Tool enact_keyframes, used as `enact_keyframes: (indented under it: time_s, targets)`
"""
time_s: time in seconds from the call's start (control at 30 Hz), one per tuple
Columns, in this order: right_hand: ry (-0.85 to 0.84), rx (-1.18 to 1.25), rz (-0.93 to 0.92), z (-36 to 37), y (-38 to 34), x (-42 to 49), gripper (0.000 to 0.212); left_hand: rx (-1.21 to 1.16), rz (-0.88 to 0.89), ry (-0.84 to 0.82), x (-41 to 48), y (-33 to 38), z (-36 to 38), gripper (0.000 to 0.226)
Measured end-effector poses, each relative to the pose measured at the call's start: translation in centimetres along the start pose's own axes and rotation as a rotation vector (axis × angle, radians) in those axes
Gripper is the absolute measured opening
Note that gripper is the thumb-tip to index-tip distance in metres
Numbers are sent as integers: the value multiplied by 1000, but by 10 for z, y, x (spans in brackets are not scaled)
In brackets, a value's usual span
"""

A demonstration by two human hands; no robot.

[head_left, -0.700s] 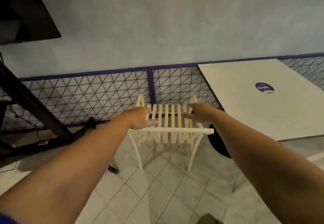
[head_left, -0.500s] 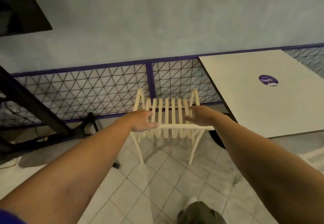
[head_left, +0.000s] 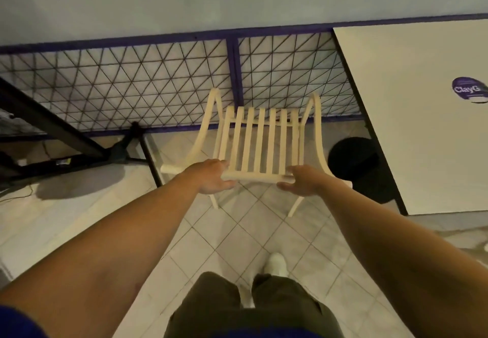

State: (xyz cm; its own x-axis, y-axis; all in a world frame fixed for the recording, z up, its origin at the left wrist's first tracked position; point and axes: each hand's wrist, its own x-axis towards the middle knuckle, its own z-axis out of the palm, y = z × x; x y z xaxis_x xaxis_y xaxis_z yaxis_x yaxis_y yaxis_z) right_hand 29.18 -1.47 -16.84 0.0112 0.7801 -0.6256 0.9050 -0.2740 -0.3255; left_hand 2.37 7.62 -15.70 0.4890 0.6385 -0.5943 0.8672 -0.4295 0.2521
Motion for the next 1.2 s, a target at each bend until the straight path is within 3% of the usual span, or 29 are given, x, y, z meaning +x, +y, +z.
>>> enact_keyframes:
  time_s: [0.23, 0.37, 0.47, 0.6, 0.83, 1.2]
  targets:
    - [-40, -134, 70, 19, 9, 36, 67, 168, 24, -94, 42, -34, 18, 67]
    - [-144, -151, 150, 15, 8, 52, 46, 136, 42, -171, 67, -53, 15, 52]
    - [-200, -223, 150, 15, 5, 59, 36, 142, 60, -237, 78, -58, 17, 64]
    - [-190, -180, 187, 17, 6, 61, 45, 193, 82, -265, 84, -59, 20, 73]
    - [-116, -90, 140, 23, 11, 56, 82, 177, 91, -251, 85, -62, 21, 87]
    - [-84, -111, 100, 23, 4, 48, 77, 200, 135, -236, 82, -64, 18, 94]
